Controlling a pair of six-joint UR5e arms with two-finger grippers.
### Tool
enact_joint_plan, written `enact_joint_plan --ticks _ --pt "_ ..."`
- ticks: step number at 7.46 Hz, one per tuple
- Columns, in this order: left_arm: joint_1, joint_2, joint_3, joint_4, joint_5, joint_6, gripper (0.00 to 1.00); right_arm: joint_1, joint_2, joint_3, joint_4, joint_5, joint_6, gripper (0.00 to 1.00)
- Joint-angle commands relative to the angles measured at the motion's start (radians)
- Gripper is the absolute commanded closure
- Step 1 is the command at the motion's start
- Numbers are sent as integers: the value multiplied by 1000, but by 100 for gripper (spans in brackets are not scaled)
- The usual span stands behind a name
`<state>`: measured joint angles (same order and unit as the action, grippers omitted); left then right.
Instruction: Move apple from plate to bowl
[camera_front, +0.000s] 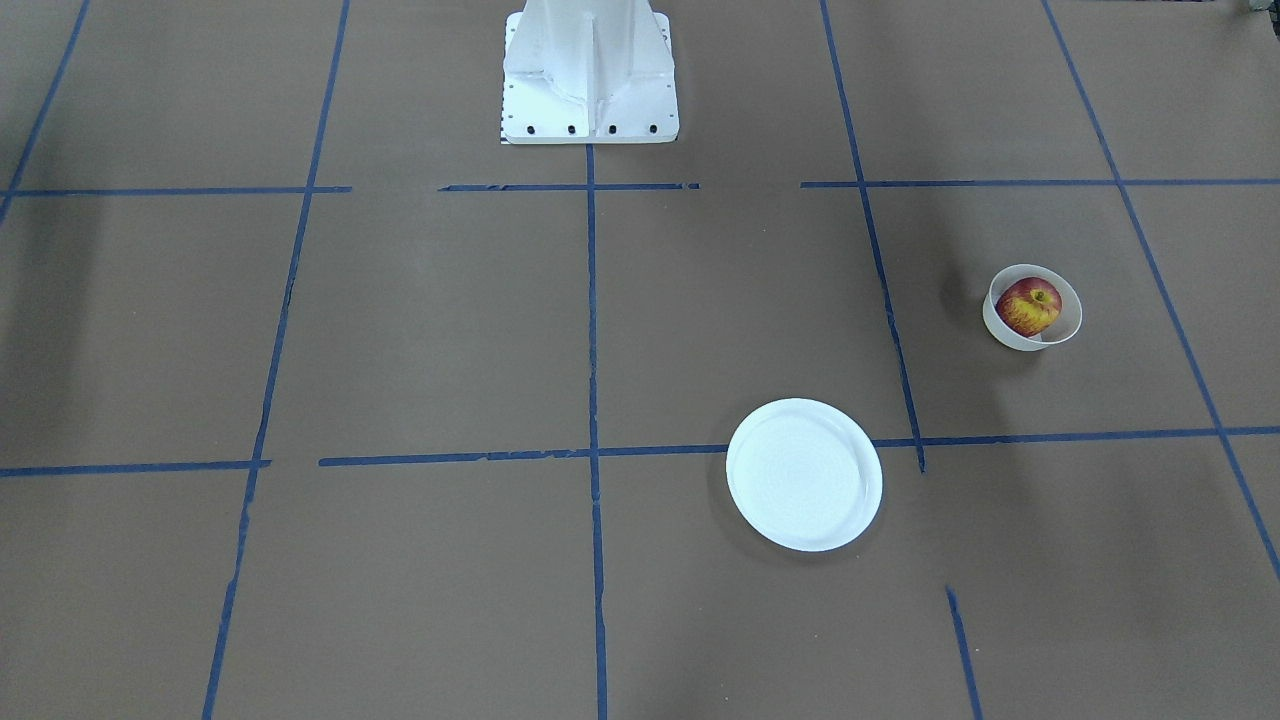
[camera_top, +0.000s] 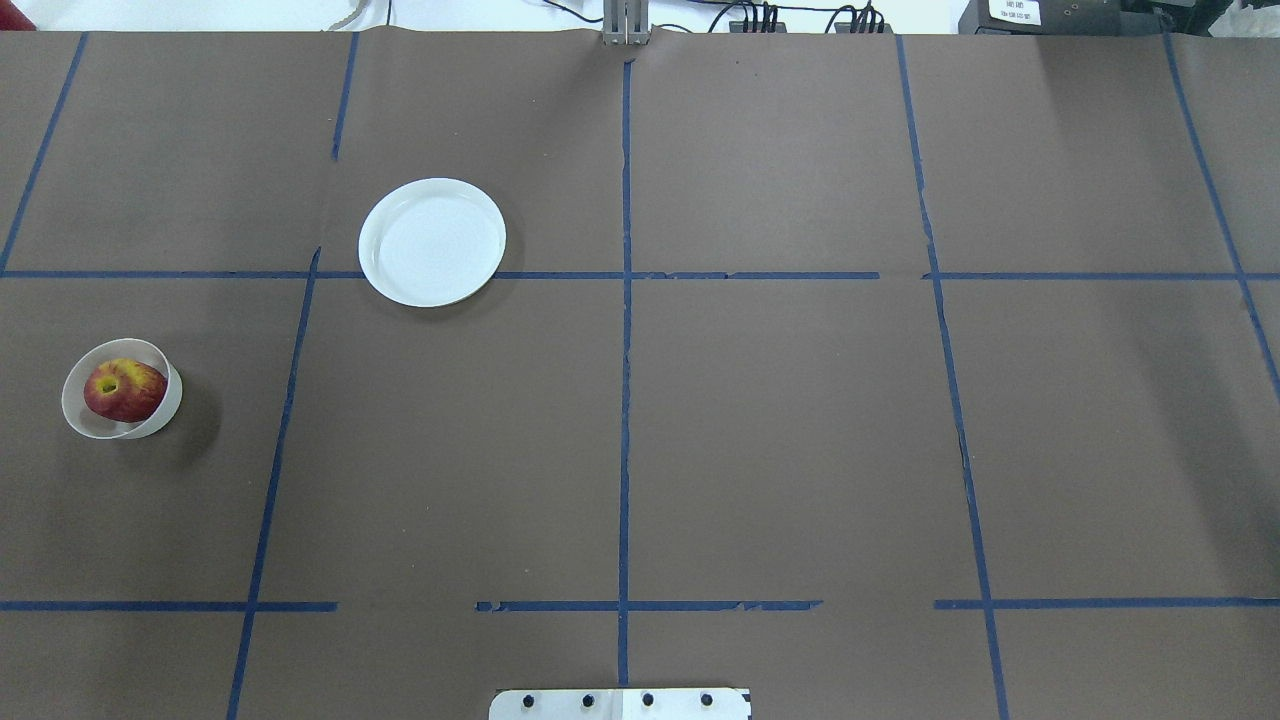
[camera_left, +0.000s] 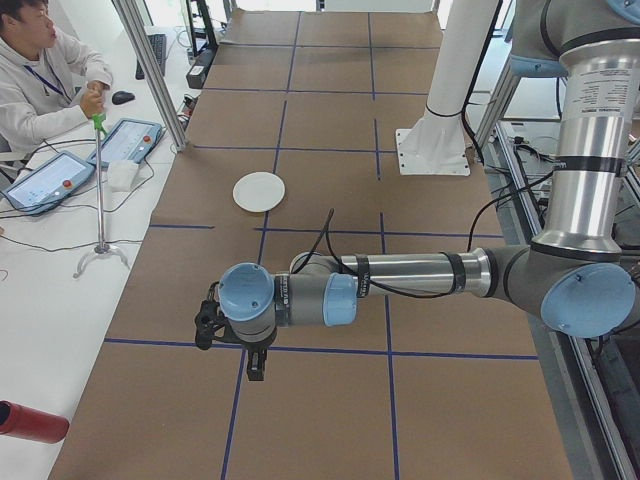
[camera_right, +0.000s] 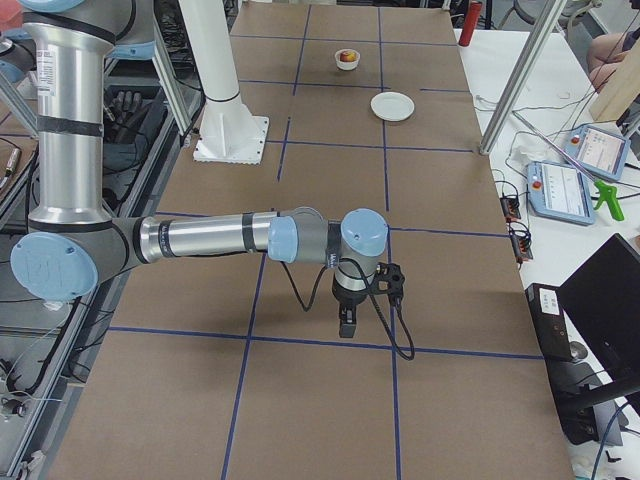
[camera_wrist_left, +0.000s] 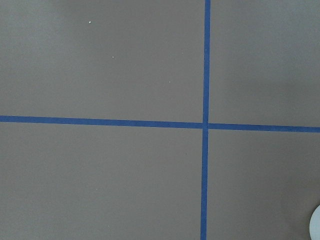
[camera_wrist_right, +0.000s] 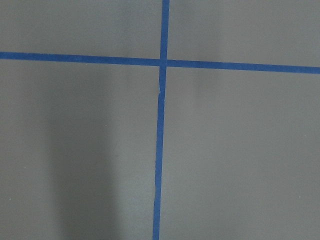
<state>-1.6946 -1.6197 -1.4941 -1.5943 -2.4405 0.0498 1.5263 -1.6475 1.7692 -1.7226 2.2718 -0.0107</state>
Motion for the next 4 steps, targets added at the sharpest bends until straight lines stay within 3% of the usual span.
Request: enact_joint_plan --ticks 1,4 --pt "7 0 -2 4 -3 -5 0 0 0 1 0 0 0 0" --pt "7 -2 -5 13 -5 -65 0 0 0 -1 2 0 0 0"
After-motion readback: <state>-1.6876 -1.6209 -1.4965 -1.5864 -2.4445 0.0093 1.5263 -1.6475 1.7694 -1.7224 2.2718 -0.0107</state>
